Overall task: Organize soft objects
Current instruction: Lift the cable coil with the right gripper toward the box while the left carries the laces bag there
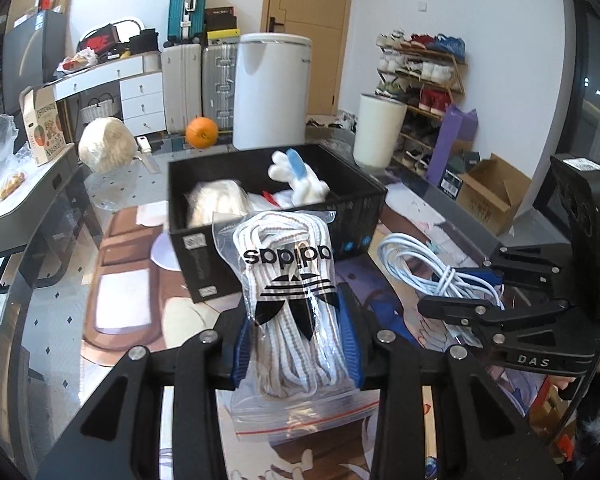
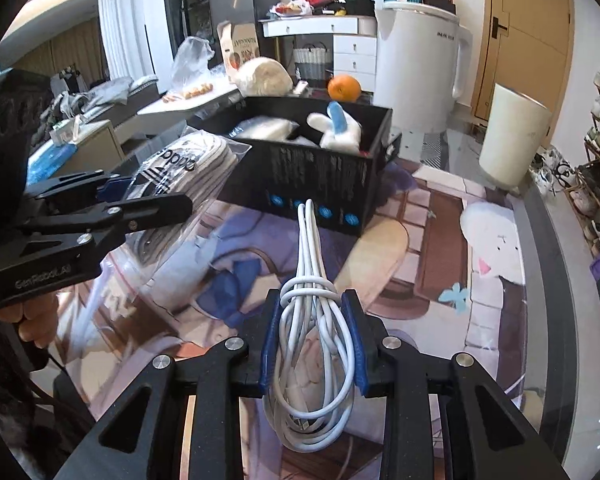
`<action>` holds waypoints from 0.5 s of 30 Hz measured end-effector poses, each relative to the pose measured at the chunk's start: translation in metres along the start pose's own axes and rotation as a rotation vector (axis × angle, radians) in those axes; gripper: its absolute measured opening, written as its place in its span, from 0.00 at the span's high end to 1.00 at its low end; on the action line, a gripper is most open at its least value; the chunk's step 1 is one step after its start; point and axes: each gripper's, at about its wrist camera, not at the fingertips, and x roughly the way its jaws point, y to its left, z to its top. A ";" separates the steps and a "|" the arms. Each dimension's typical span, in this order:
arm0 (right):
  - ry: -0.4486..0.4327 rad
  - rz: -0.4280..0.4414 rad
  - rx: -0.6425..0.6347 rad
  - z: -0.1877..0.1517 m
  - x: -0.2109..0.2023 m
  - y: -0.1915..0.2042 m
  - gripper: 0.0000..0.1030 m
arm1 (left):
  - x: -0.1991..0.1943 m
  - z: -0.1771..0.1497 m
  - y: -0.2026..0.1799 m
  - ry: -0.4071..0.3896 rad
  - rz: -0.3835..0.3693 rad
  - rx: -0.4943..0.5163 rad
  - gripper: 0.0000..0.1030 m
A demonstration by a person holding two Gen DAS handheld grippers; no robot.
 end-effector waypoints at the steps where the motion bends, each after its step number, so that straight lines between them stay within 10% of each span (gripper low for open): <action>1: -0.002 0.005 -0.001 0.001 -0.001 0.001 0.71 | -0.003 0.001 0.002 -0.011 0.003 -0.002 0.65; 15: -0.129 0.007 -0.017 0.030 -0.028 0.016 0.71 | -0.019 0.022 0.020 -0.077 0.005 -0.029 0.65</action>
